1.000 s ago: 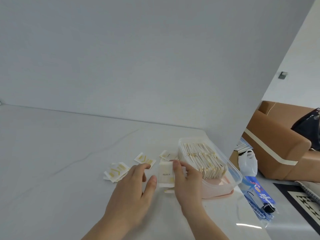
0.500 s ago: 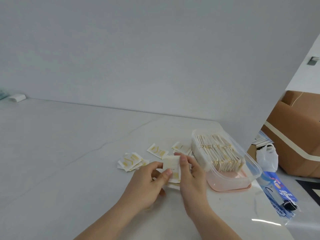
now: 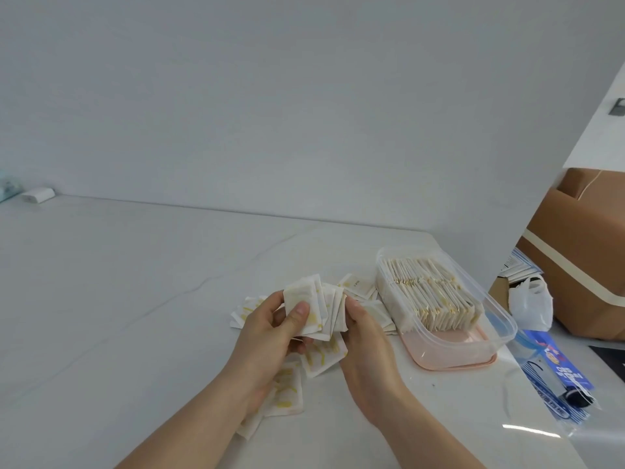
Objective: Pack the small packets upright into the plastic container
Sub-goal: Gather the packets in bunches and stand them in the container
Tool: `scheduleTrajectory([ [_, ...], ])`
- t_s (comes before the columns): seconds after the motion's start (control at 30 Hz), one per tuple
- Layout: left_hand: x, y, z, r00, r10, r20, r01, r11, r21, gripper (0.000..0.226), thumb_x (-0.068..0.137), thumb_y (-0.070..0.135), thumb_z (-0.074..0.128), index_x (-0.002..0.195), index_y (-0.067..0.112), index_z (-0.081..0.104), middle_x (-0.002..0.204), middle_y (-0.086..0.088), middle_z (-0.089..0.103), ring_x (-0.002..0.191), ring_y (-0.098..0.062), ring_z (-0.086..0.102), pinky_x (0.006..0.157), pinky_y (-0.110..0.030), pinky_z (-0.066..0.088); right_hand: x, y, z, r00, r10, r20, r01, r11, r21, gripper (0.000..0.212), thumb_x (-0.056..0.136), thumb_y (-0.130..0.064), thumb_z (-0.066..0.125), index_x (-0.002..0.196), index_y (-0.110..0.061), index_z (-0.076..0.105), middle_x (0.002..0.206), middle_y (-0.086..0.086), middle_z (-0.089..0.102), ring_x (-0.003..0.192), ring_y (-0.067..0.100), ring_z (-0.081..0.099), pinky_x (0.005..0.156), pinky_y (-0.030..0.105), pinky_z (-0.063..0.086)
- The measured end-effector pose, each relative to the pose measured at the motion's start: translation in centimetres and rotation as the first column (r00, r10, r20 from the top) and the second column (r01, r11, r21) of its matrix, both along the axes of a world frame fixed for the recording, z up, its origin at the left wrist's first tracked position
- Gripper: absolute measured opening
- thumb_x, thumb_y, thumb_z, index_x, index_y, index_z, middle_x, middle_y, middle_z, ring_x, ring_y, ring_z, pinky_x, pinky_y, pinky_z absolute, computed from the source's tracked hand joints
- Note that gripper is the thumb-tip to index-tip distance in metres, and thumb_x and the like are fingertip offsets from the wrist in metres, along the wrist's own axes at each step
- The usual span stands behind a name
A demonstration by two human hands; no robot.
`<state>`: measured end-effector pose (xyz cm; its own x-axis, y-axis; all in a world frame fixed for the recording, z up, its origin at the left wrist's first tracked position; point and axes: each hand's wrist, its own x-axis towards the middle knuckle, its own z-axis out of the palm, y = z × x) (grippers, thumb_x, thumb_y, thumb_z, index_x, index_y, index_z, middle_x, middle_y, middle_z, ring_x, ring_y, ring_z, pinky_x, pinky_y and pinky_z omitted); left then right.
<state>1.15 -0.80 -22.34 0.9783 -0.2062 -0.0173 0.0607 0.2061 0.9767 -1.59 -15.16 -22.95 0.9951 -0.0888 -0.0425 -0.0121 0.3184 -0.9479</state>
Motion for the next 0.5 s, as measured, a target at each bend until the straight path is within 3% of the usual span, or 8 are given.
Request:
scheduleTrajectory([
  [0.07,0.31,0.3,-0.1,1.0,-0.003,-0.031,0.003,1.0,-0.021,0.018,0.102,0.019,0.061,0.115,0.016,0.072,0.087,-0.005,0.076,0.069,-0.016,0.067,0.062,-0.026,0.053,0.02,-0.25,-0.09,0.999,0.045,0.017,-0.044,0.999,-0.032,0.039,0.105,-0.021,0.038,0.128,-0.015,0.069,0.128,0.014,0.07,0.126,0.035,0.062,0.115,0.064,0.037],
  [0.13,0.52,0.52,-0.15,0.998,-0.022,-0.058,0.02,0.999,-0.034,0.019,0.102,0.018,0.06,0.117,0.016,0.072,0.091,-0.007,0.077,0.071,-0.017,0.068,0.062,-0.026,0.054,-0.25,-0.29,0.2,1.0,0.006,0.013,-0.005,0.997,-0.072,0.037,0.103,-0.013,0.045,0.12,-0.026,0.074,0.123,0.004,0.074,0.123,0.025,0.065,0.114,0.056,0.041],
  [0.23,0.51,0.58,-0.21,0.995,-0.076,-0.067,0.075,0.997,-0.012,0.019,0.103,0.016,0.059,0.119,0.016,0.07,0.089,-0.004,0.076,0.073,-0.016,0.069,0.063,-0.028,0.054,-0.5,-0.31,0.62,0.997,-0.061,0.053,0.071,0.973,-0.219,0.033,0.105,-0.018,0.05,0.101,-0.032,0.079,0.104,-0.001,0.078,0.105,0.011,0.07,0.103,0.04,0.051],
  [0.3,0.41,0.43,-0.23,0.991,-0.113,-0.07,0.113,0.994,0.006,0.02,0.104,0.014,0.058,0.12,0.016,0.07,0.089,-0.005,0.075,0.074,-0.018,0.068,0.064,-0.033,0.054,-0.29,-0.42,0.59,0.986,-0.057,0.156,0.111,0.924,-0.365,0.029,0.106,-0.023,0.05,0.097,-0.021,0.077,0.094,0.013,0.074,0.088,0.015,0.065,0.089,0.047,0.052],
  [0.4,0.29,0.22,-0.3,0.988,-0.129,-0.084,0.129,0.992,-0.003,0.021,0.104,0.012,0.055,0.12,0.014,0.069,0.088,-0.007,0.072,0.072,-0.019,0.066,0.061,-0.034,0.052,-0.1,-0.48,0.27,0.967,-0.07,0.244,0.173,0.885,-0.432,0.029,0.107,-0.024,0.05,0.089,-0.016,0.072,0.08,0.015,0.063,0.075,0.014,0.054,0.072,0.04,0.046],
  [0.5,0.28,0.12,-0.33,0.987,-0.132,-0.091,0.131,0.991,-0.019,0.021,0.105,0.014,0.054,0.12,0.015,0.069,0.09,-0.009,0.071,0.069,-0.019,0.062,0.058,-0.034,0.048,0.0,-0.58,0.1,0.959,-0.089,0.271,0.212,0.856,-0.471,0.027,0.105,-0.026,0.057,0.084,-0.021,0.074,0.089,0.002,0.062,0.076,0.013,0.057,0.069,0.032,0.045],
])
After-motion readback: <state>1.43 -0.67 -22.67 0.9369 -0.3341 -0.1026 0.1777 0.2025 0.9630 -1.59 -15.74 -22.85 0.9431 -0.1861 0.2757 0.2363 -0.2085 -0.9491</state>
